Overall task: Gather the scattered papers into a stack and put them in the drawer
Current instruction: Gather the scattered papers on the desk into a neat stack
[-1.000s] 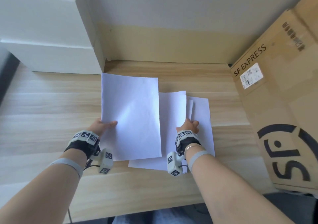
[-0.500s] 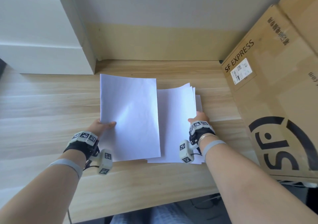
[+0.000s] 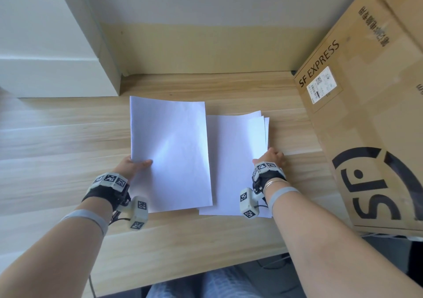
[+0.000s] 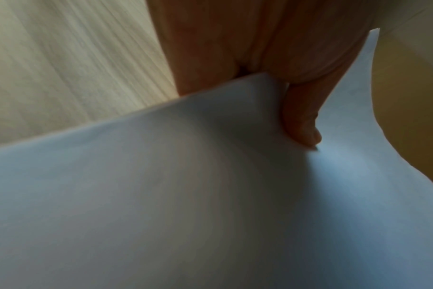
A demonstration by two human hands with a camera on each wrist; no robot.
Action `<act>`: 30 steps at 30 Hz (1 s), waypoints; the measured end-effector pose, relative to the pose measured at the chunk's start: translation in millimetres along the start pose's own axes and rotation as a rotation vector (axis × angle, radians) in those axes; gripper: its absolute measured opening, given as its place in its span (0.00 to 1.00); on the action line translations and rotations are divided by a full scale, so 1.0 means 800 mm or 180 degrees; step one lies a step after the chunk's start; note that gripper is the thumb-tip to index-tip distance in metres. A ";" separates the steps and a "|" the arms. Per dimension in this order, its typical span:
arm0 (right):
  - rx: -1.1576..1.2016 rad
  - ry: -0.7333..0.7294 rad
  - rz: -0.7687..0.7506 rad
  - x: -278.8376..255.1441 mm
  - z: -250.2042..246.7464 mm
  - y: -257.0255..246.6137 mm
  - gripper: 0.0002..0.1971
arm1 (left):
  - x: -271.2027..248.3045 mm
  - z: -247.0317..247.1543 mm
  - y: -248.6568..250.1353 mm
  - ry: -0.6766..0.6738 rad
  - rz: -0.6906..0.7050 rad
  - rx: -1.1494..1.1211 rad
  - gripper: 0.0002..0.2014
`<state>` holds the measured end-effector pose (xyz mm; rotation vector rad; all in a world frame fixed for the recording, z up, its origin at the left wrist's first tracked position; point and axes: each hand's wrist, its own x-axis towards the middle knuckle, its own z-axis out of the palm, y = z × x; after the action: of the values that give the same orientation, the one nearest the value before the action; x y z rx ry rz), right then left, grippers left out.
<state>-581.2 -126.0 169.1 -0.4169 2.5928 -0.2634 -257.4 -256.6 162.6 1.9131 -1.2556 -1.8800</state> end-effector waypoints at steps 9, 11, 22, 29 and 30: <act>0.0855 -0.0097 -0.0304 0.013 -0.017 0.004 0.23 | 0.003 -0.005 0.002 0.0061 -0.0129 0.0053 0.13; 0.0693 -0.0179 -0.0450 0.017 -0.024 0.002 0.19 | 0.002 -0.007 0.002 0.0085 -0.0127 0.0031 0.13; 0.1197 0.0233 -0.0695 0.037 -0.082 -0.005 0.16 | -0.003 -0.018 0.005 0.0245 -0.0219 0.0248 0.13; 0.1094 -0.0260 -0.0816 0.010 -0.057 -0.036 0.18 | 0.003 0.004 0.009 0.0044 -0.0327 0.0410 0.18; 0.1043 -0.0354 -0.0819 0.003 -0.049 -0.041 0.18 | 0.008 0.007 0.007 0.0014 -0.0347 0.0444 0.21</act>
<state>-595.1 -153.1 209.9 -0.6237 2.3283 -0.7203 -265.7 -261.5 160.4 2.0947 -1.3394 -1.8834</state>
